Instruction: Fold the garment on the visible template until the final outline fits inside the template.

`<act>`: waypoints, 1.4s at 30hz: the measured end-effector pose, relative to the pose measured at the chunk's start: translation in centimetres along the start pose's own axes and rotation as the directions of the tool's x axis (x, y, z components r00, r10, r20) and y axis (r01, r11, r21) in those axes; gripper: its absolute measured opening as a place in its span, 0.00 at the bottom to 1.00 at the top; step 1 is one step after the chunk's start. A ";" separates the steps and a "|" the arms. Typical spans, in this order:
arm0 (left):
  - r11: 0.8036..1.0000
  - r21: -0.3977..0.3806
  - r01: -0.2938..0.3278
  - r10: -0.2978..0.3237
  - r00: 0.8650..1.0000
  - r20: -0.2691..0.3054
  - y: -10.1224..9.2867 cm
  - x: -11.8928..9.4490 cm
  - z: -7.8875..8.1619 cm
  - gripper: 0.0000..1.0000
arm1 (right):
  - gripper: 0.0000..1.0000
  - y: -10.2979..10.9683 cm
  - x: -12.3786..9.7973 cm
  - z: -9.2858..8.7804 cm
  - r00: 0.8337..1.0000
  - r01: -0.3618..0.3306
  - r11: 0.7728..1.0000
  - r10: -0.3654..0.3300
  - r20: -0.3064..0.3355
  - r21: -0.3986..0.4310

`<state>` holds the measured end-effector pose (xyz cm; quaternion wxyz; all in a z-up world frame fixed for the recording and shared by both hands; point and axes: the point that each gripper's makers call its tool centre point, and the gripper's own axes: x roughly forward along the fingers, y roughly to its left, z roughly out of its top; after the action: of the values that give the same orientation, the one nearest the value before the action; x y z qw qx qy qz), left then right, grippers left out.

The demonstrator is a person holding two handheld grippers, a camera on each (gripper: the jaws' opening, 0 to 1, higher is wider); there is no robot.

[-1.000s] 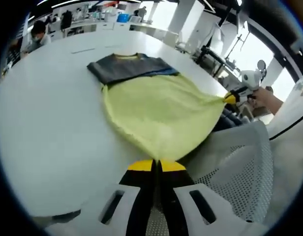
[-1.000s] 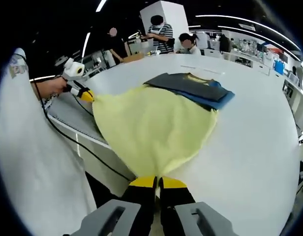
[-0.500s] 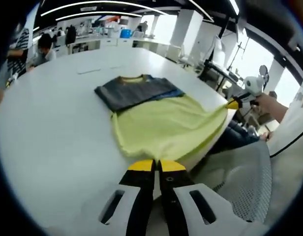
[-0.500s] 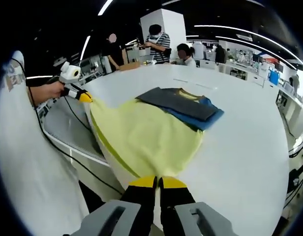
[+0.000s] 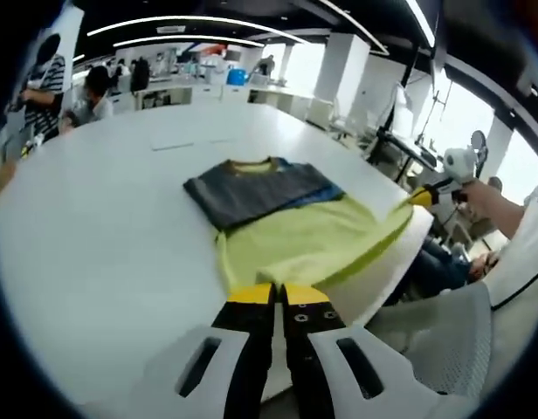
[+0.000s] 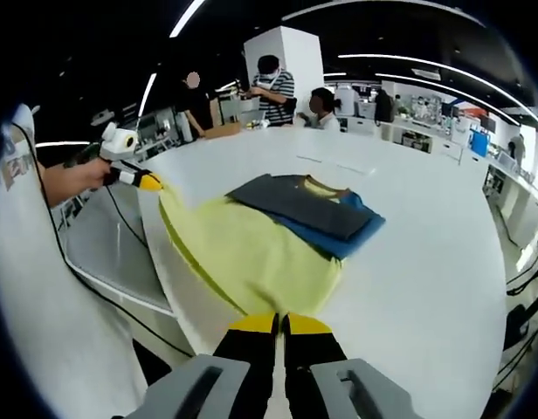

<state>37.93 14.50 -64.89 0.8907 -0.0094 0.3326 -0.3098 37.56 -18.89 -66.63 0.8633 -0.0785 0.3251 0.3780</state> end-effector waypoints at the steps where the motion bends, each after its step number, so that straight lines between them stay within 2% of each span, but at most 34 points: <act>1: 1.000 -0.002 -0.003 0.003 1.000 0.004 0.0 0.1 0.1 0.00 | 0.00 -0.2 0.1 0.1 1.000 0.002 1.000 -0.002 0.003 0.001; 9: 1.000 -0.017 -0.026 0.027 0.999 0.045 1.0 0.8 1.4 0.00 | 0.00 -1.6 0.8 1.1 1.000 0.018 1.000 -0.019 0.024 0.011; 27: 0.998 0.011 -0.055 0.054 0.995 0.081 2.5 3.5 4.8 0.00 | 0.00 -4.5 1.6 3.0 0.998 0.047 0.999 -0.047 0.037 0.013; 42: 0.995 0.017 -0.101 0.098 0.987 0.126 4.7 4.5 7.6 0.00 | 0.00 -6.4 3.3 5.1 0.997 0.065 0.998 -0.065 0.051 0.002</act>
<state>47.70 14.33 -62.67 0.9242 -0.0019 0.2725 -0.2675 46.33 -19.43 -65.43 0.8830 -0.0794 0.3004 0.3518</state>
